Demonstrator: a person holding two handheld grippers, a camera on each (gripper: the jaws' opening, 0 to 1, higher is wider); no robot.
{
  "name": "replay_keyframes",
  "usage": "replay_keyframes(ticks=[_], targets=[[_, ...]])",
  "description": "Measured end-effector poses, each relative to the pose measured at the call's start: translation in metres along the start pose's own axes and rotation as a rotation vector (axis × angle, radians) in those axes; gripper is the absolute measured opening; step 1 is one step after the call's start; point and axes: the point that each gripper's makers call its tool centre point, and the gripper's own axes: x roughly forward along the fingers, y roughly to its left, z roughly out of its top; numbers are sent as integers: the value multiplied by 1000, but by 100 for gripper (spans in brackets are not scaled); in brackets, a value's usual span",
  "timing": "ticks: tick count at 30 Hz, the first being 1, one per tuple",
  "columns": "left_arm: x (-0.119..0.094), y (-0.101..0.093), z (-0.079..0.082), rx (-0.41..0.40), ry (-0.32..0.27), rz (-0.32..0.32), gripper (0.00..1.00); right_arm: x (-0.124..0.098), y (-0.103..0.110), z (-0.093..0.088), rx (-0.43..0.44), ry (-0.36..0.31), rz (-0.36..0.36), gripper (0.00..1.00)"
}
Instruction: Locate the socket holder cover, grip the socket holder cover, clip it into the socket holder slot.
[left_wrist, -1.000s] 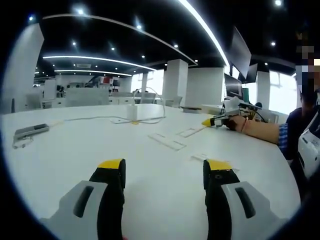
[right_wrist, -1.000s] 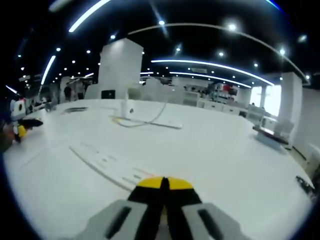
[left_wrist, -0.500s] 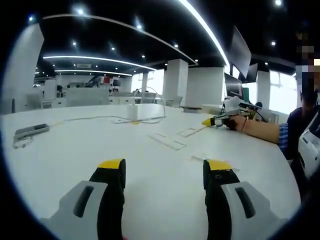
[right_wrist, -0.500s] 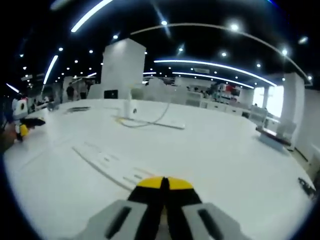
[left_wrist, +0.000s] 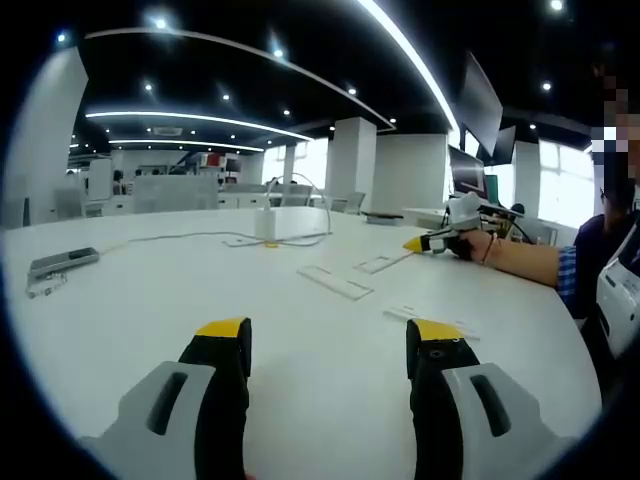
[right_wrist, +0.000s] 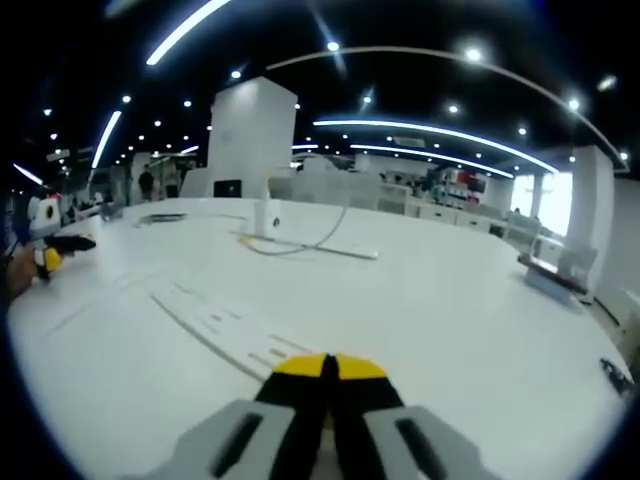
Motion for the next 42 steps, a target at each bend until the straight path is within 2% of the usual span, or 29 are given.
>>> replay_keyframes(ticks=[6, 7, 12, 23, 35, 42], targets=[[0, 2, 1, 0, 1, 0, 63, 2, 7, 2, 0, -9, 30, 4], [0, 3, 1, 0, 1, 0, 63, 3, 14, 2, -4, -5, 60, 4], [0, 5, 2, 2, 3, 2, 63, 8, 35, 6, -78, -16, 112, 4], [0, 5, 2, 3, 4, 3, 63, 6, 42, 6, -81, -21, 136, 4], [0, 6, 2, 3, 5, 4, 63, 8, 57, 6, -135, -22, 177, 4], [0, 4, 0, 3, 7, 3, 62, 5, 59, 6, -138, -22, 180, 4]])
